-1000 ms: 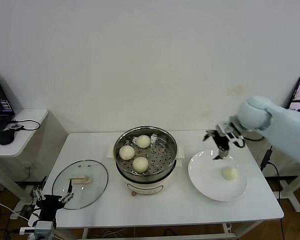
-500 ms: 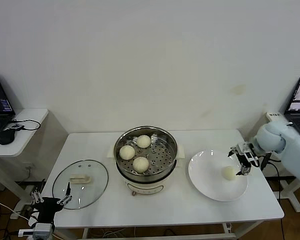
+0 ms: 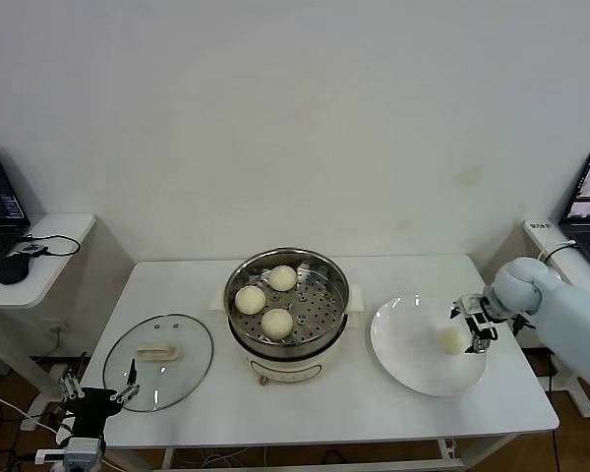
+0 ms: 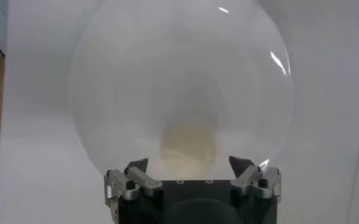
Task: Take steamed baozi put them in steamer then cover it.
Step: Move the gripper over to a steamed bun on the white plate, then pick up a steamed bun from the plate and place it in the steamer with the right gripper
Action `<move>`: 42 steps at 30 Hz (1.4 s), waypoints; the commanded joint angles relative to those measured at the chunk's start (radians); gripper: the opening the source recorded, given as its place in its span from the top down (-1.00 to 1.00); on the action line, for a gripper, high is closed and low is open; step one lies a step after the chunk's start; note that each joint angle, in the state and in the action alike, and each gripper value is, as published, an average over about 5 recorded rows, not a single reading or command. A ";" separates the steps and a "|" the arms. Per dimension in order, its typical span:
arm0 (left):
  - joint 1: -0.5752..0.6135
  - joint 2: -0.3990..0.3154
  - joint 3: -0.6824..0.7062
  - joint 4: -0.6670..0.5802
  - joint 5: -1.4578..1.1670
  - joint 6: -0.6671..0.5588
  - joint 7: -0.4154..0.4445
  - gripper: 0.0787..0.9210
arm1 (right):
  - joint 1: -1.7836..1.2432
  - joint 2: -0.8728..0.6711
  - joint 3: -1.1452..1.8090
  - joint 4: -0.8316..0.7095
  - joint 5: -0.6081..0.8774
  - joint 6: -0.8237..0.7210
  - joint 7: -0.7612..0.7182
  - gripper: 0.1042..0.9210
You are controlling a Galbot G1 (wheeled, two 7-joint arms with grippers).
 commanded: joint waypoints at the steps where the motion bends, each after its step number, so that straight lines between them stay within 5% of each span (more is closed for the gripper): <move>1: 0.001 0.000 0.000 0.003 0.000 0.000 0.000 -0.77 | -0.034 0.060 0.024 -0.072 -0.048 0.006 0.009 -0.76; 10: -0.002 -0.004 0.001 0.008 0.001 -0.001 0.001 -0.77 | -0.036 0.072 0.033 -0.091 -0.073 0.001 0.009 -0.67; 31: 0.008 -0.006 -0.010 -0.003 0.000 -0.002 0.000 -0.77 | -0.040 0.058 0.048 -0.066 -0.075 -0.005 -0.008 -0.11; 42: 0.007 -0.005 -0.009 -0.013 -0.001 -0.002 0.000 -0.77 | 0.113 -0.048 -0.036 0.087 0.076 -0.050 -0.023 -0.01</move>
